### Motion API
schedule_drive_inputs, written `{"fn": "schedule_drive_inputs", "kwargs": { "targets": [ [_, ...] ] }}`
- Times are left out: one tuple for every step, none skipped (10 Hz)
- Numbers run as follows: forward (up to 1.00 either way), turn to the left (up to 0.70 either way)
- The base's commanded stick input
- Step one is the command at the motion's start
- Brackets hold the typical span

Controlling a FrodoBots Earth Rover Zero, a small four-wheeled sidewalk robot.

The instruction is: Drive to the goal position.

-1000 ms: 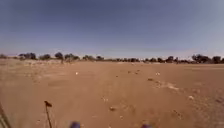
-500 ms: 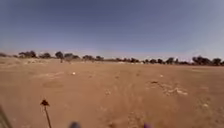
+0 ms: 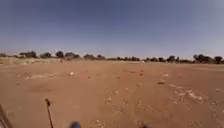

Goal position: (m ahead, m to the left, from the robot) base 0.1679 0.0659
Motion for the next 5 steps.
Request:
{"fn": "schedule_drive_inputs", "kwargs": {
  "targets": [
    [0.7,0.0],
    [0.7,0.0],
    [0.7,0.0],
    [0.7,0.0],
    [0.7,0.0]
  ]
}}
